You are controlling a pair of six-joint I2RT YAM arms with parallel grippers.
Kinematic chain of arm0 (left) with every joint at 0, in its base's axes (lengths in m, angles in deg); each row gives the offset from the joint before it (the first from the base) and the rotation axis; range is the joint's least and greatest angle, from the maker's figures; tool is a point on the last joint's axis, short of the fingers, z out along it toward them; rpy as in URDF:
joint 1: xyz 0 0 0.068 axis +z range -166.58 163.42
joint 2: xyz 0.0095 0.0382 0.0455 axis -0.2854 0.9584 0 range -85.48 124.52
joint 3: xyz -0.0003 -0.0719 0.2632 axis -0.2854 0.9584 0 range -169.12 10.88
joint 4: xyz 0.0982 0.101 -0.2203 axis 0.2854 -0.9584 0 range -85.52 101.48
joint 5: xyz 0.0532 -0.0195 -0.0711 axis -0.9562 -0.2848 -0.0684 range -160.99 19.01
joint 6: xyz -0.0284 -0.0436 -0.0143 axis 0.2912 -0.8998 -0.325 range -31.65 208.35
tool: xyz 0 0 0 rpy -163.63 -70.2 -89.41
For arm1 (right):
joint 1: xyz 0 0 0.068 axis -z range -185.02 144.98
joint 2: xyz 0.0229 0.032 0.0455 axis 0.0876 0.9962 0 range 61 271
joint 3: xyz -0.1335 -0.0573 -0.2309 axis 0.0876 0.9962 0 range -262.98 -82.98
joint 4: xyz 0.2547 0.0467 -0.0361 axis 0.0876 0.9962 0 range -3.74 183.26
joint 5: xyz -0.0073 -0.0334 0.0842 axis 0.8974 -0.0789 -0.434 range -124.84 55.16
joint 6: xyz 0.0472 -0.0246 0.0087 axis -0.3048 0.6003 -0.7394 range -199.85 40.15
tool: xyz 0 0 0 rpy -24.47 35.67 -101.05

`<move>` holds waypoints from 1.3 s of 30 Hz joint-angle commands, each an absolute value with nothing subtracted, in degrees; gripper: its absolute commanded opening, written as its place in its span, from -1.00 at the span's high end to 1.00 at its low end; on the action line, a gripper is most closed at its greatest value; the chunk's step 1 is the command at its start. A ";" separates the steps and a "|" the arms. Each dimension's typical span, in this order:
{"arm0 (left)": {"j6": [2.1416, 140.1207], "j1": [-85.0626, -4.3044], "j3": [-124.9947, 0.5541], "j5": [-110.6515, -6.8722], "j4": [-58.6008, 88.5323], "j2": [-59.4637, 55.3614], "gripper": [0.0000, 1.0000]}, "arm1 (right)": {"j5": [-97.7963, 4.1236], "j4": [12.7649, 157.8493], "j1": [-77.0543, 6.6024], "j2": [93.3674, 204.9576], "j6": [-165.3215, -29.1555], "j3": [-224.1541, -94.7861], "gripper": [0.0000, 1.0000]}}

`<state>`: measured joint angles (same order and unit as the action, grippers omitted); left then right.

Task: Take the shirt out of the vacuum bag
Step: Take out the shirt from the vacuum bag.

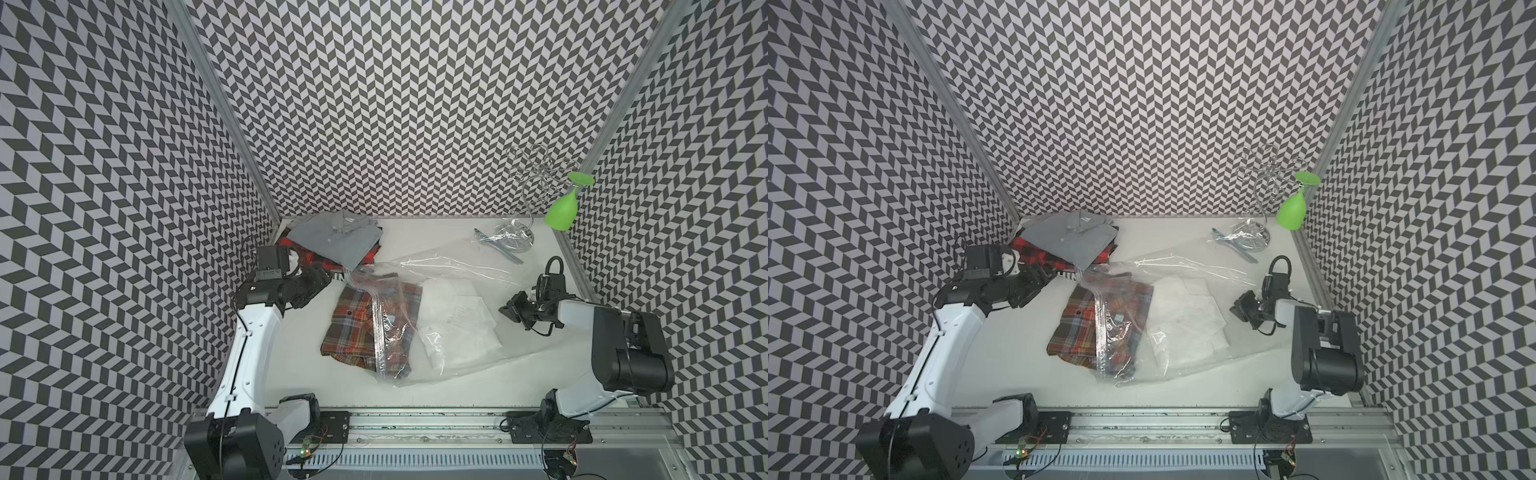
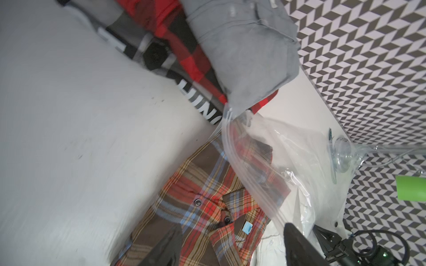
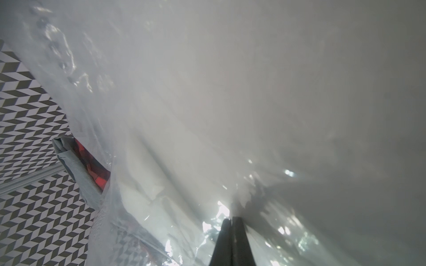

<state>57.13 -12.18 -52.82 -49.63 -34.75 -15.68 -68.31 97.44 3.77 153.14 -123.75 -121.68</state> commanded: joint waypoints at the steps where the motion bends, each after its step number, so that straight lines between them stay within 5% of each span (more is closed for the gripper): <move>1: 65.33 -15.71 -55.31 -51.70 -36.39 -4.54 -0.34 | -66.77 99.54 4.03 153.88 -122.01 -123.45 1.00; 20: 77.93 -16.57 -55.54 -60.97 -32.58 10.19 -0.36 | -69.60 109.58 -3.91 147.93 -114.07 -139.40 0.79; 39: 83.59 -18.85 -63.70 -53.99 -28.75 22.75 -0.29 | -69.07 113.59 -22.91 166.58 -110.37 -161.04 0.79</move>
<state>82.13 -17.99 -62.43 -56.40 -30.34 22.31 -70.43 112.06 -21.82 162.95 -112.85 -158.99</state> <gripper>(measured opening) 0.650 0.105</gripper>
